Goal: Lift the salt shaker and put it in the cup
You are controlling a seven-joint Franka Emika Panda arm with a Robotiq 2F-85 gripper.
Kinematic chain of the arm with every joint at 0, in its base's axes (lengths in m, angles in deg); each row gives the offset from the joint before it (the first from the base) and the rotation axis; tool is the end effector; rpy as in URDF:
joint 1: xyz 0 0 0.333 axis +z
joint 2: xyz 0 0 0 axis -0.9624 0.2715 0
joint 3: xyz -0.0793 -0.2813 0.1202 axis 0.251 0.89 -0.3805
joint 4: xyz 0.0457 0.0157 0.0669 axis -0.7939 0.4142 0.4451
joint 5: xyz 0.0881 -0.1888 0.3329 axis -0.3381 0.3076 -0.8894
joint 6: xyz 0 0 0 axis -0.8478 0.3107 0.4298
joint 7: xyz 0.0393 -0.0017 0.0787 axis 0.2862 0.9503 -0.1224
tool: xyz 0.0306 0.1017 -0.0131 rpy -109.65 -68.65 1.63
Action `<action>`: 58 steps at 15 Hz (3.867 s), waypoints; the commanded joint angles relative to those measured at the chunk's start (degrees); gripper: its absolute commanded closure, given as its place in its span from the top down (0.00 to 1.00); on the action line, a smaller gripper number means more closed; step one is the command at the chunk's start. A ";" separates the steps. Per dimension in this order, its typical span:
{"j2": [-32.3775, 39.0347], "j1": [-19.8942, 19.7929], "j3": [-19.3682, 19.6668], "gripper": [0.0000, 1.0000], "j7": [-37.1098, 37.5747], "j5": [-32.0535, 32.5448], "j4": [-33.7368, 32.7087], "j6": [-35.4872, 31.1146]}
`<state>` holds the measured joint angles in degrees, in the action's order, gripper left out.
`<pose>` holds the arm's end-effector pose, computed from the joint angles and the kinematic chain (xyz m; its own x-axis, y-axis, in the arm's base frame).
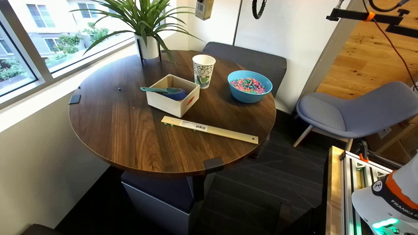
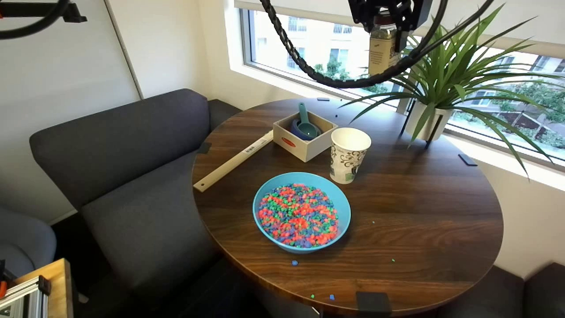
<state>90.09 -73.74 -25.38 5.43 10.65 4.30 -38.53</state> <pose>0.6971 -0.0295 0.6524 0.9002 -0.0069 0.4355 -0.0514 -0.9946 0.0905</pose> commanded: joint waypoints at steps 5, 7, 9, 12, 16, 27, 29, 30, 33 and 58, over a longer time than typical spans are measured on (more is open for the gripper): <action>-1.38 -4.25 0.81 0.26 1.16 -4.40 8.13 -6.50; -1.15 -6.44 1.23 0.26 1.67 -6.94 10.19 -12.32; -0.85 -7.75 0.64 0.26 1.21 -9.71 11.39 -13.94; -2.25 -7.09 -0.35 0.26 0.91 -10.64 13.85 -9.56; -5.76 -3.52 -1.32 0.26 3.52 -7.34 16.72 -3.64; -5.29 -1.40 -1.09 0.26 9.07 -2.40 19.81 -5.70; -3.75 -1.78 -1.53 0.26 8.22 -4.58 18.46 -7.13; -3.06 -1.82 -1.62 0.26 8.22 -5.41 17.75 -7.21; -3.20 -1.27 -1.07 0.51 8.77 -4.04 18.11 -6.38; 4.93 -0.90 -2.57 1.00 5.78 -5.72 12.00 -2.50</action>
<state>95.29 -74.96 -27.72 11.51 4.95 18.21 -43.63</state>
